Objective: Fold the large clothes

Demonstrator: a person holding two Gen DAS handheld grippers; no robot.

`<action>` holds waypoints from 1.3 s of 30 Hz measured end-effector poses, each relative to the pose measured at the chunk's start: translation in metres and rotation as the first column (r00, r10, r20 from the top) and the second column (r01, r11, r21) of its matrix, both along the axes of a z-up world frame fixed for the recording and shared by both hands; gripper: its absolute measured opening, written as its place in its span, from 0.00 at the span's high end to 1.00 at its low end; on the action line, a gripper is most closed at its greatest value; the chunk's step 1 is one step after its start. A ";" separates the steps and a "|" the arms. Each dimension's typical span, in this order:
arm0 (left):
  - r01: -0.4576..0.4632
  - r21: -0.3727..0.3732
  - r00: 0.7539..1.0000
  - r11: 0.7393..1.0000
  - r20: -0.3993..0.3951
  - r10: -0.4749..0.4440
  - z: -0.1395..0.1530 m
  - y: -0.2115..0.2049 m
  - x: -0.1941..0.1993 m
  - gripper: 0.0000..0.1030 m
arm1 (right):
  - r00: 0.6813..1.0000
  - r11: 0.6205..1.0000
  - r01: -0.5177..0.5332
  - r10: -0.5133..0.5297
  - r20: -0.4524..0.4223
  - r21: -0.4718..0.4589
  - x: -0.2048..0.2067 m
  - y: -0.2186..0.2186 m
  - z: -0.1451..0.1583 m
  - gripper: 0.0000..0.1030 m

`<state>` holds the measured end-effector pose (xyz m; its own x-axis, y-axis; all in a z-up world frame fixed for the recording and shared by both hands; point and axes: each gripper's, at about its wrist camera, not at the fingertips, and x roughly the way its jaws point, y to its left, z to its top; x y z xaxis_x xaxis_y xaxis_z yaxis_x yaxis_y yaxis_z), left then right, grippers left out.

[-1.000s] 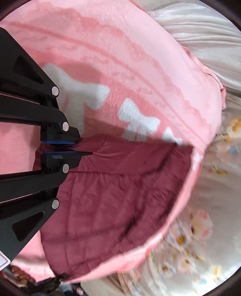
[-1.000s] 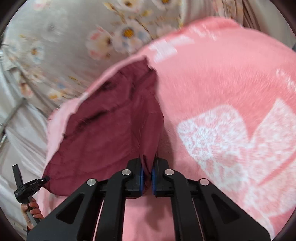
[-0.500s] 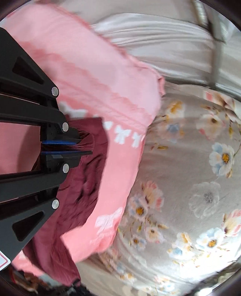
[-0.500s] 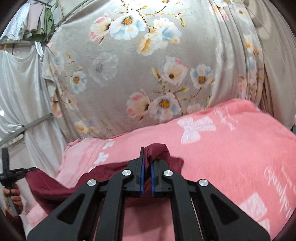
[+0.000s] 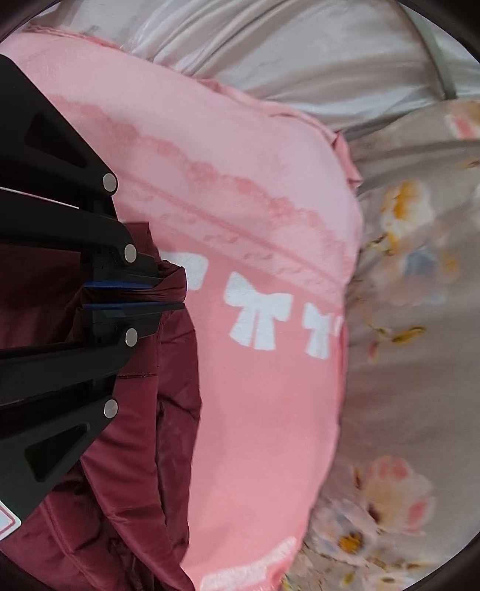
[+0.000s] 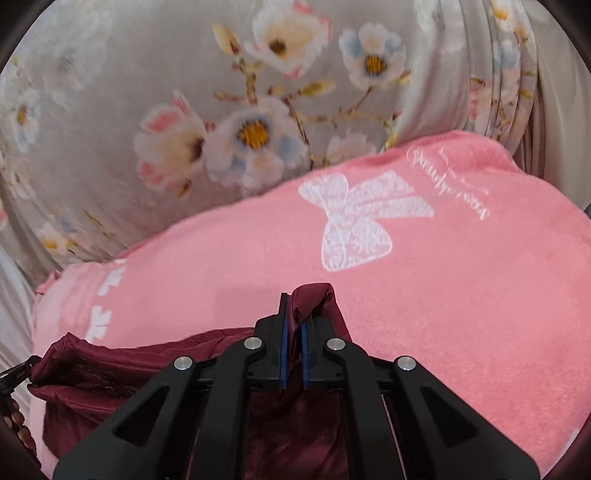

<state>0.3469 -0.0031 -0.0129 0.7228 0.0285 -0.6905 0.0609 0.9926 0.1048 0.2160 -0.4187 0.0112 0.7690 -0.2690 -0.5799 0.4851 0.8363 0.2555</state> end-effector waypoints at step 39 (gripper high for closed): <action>0.241 -0.091 0.970 0.966 -0.016 -0.244 0.012 -0.097 -0.036 0.61 | 0.923 0.916 -0.384 0.375 -0.092 -0.118 0.051 0.160 0.006 0.51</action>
